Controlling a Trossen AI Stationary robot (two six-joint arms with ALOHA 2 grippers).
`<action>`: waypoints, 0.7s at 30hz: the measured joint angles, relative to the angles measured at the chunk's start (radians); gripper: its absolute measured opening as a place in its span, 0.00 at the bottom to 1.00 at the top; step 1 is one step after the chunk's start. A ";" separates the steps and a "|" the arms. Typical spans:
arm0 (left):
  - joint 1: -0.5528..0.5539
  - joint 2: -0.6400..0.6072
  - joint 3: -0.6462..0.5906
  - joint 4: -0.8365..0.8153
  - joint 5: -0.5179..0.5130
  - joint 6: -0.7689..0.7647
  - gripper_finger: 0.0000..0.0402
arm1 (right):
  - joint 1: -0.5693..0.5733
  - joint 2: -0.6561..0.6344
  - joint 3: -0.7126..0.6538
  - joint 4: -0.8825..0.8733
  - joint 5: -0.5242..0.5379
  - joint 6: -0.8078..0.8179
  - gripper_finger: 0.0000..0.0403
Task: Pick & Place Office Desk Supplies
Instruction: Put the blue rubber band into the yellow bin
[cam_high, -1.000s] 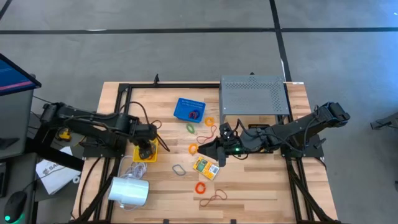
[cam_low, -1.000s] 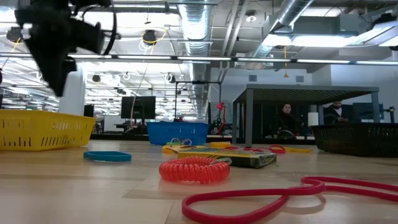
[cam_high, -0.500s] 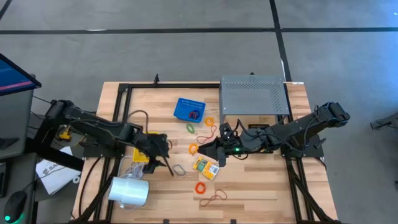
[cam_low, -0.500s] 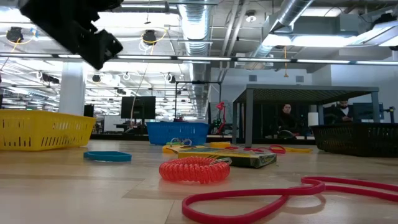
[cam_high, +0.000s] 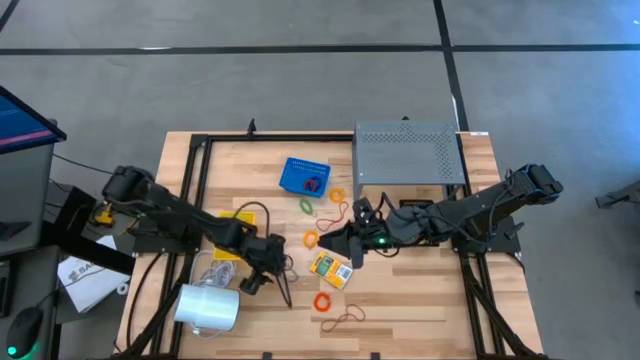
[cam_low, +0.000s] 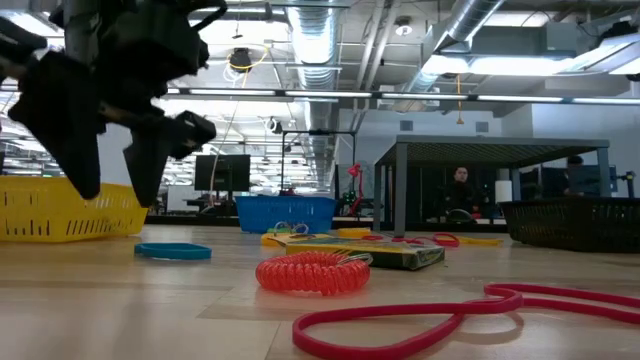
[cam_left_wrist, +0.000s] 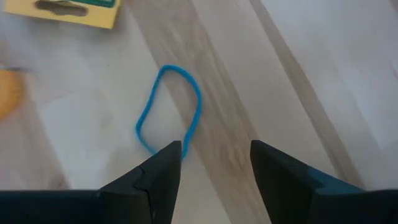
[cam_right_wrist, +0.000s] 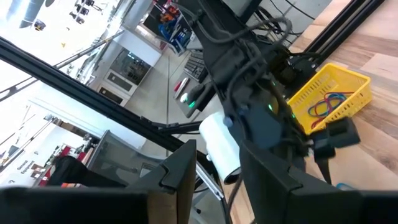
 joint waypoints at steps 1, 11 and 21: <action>-0.005 0.016 0.000 0.020 -0.001 -0.001 0.47 | 0.002 0.000 0.000 0.000 0.000 0.000 0.30; -0.026 0.123 0.000 0.148 -0.096 -0.001 0.46 | 0.034 0.000 0.000 -0.001 0.024 0.000 0.30; -0.027 0.187 0.005 0.154 -0.096 0.007 0.44 | 0.048 0.000 0.000 -0.002 0.025 0.000 0.30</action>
